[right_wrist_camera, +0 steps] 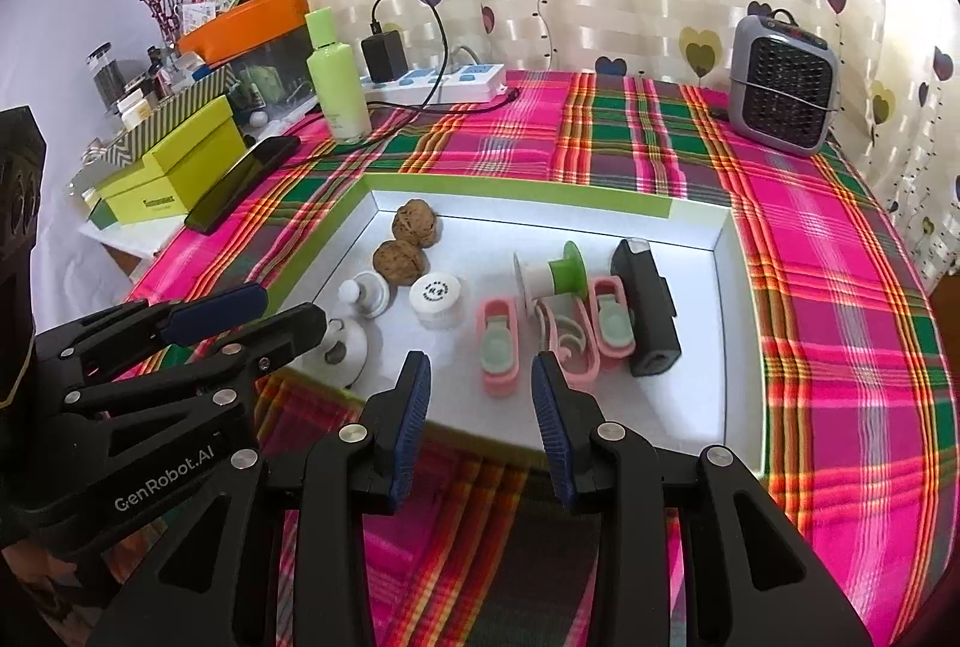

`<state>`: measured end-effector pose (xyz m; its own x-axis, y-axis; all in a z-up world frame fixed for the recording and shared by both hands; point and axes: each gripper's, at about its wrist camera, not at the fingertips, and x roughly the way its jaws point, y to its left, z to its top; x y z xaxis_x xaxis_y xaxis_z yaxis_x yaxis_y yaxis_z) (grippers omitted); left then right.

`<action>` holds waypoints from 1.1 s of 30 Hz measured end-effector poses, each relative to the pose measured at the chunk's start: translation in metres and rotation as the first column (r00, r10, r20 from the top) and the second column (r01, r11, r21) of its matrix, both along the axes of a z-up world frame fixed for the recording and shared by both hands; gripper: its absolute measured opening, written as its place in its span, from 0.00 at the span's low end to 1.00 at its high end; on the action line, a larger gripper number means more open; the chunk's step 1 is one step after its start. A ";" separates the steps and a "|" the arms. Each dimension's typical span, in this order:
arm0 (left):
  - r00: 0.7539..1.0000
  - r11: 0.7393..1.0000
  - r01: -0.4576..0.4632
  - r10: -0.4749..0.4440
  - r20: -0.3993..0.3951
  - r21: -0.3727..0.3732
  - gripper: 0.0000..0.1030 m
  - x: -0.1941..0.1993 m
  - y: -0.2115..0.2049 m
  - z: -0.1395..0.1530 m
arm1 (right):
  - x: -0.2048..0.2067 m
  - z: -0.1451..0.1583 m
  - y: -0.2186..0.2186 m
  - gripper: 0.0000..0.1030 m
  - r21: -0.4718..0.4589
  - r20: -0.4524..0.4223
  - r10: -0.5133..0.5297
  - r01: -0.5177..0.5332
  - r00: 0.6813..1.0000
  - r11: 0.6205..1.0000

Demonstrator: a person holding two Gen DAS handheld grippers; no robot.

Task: Organize objects
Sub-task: 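Withdraw both open grippers from the tray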

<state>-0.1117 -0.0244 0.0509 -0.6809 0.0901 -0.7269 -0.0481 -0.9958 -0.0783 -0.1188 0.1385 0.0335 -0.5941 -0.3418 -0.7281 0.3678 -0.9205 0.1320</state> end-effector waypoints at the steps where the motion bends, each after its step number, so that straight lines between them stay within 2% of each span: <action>1: 1.000 1.000 -0.001 0.001 -0.001 0.002 0.39 0.003 0.000 0.000 | 0.002 0.001 0.001 0.35 0.001 -0.002 -0.003 0.003 1.000 1.000; 7: 1.000 1.000 -0.010 0.010 -0.008 0.001 0.39 0.022 0.001 0.000 | 0.021 0.003 0.005 0.36 0.017 -0.029 -0.023 0.024 0.999 1.000; 11: 1.000 1.000 -0.013 0.013 -0.014 -0.017 0.40 0.035 0.004 -0.003 | 0.032 0.001 0.008 0.47 0.043 -0.041 -0.046 0.048 0.998 0.998; 26: 0.998 0.999 -0.019 0.020 0.062 -0.031 0.41 0.054 0.012 -0.032 | 0.043 -0.031 0.035 0.48 0.075 0.043 -0.168 0.165 0.985 0.983; 33: 0.996 0.999 -0.021 0.024 0.083 -0.034 0.41 0.053 0.015 -0.037 | 0.043 -0.034 0.041 0.49 0.101 0.041 -0.187 0.182 0.981 0.978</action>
<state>-0.0586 -0.0092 0.0135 -0.6194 0.0498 -0.7835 -0.0200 -0.9987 -0.0477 -0.0756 0.1792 -0.0001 -0.6023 -0.1569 -0.7827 0.1855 -0.9812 0.0539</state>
